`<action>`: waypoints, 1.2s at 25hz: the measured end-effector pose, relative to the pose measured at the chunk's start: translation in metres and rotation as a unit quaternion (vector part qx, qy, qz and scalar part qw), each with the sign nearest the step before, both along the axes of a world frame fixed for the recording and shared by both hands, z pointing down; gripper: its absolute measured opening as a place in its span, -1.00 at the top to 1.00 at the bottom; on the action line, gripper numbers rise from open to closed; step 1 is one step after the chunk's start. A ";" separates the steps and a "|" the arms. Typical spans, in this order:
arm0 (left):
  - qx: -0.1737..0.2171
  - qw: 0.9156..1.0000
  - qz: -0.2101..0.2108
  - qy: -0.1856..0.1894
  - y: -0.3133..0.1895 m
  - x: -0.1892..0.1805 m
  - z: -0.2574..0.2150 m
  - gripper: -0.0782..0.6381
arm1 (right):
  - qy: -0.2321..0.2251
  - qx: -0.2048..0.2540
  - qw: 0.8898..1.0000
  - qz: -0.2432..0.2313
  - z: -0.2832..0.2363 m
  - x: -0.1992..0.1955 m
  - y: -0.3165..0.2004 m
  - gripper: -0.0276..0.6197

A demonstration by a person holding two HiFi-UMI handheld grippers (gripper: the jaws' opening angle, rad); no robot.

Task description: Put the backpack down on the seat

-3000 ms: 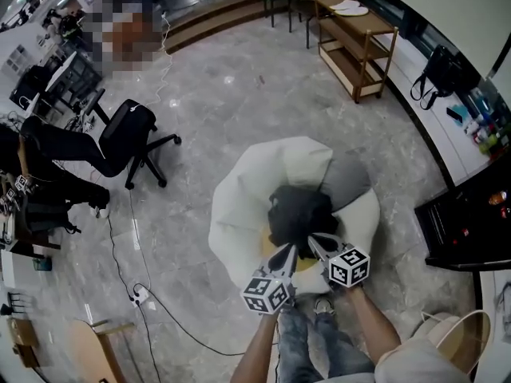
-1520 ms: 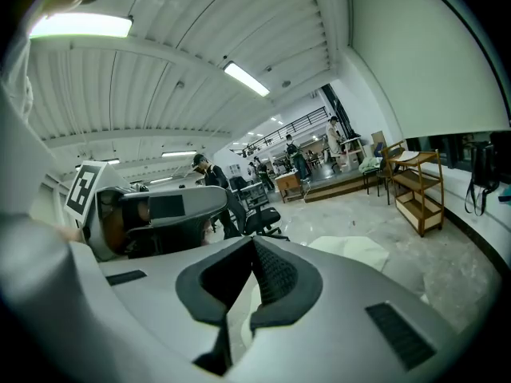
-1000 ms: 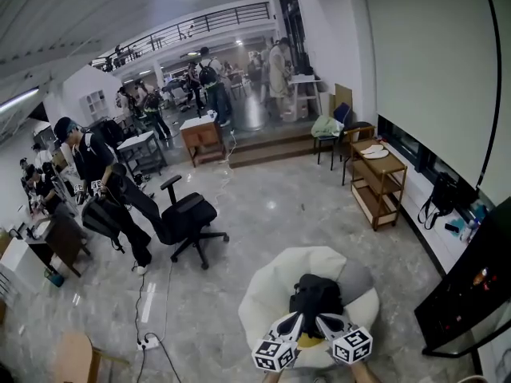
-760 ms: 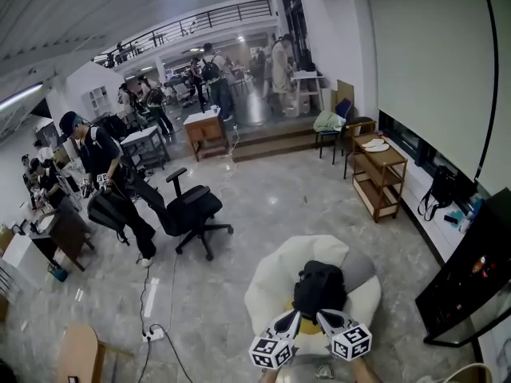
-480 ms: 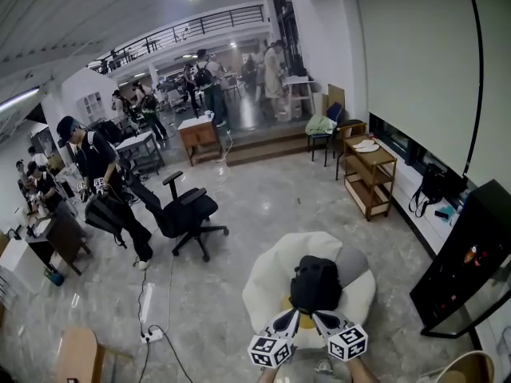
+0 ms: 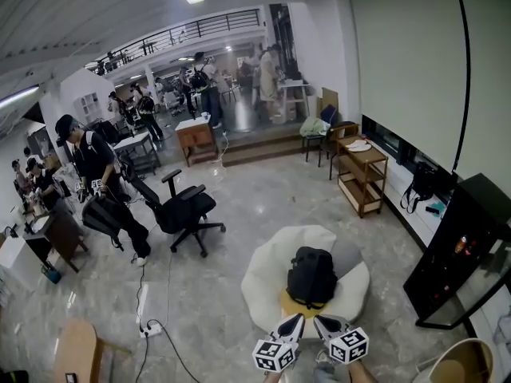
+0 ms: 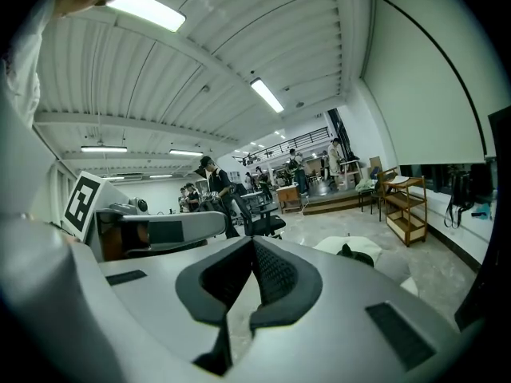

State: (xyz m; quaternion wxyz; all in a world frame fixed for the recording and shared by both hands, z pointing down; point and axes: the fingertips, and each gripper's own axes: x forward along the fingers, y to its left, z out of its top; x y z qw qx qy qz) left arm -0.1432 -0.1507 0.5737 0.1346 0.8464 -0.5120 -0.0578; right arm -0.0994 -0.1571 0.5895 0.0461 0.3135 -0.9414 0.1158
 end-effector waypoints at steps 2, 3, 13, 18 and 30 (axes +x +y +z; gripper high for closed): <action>0.001 1.000 0.000 0.001 0.014 0.000 -0.001 0.67 | 0.004 0.002 1.000 0.000 -0.002 0.000 0.014 0.83; 0.001 1.000 0.001 0.001 0.020 0.002 -0.002 0.67 | 0.005 0.003 1.000 -0.001 -0.003 0.001 0.021 0.83; 0.000 1.000 0.018 -0.007 0.065 0.036 -0.007 0.67 | -0.002 0.002 1.000 -0.005 -0.009 0.024 0.070 0.83; 0.003 1.000 0.016 -0.013 0.079 0.054 -0.012 0.67 | -0.007 0.009 1.000 -0.007 -0.015 0.043 0.084 0.83; 0.001 1.000 0.009 -0.019 0.129 0.130 -0.019 0.67 | -0.009 0.012 1.000 -0.020 -0.025 0.114 0.136 0.83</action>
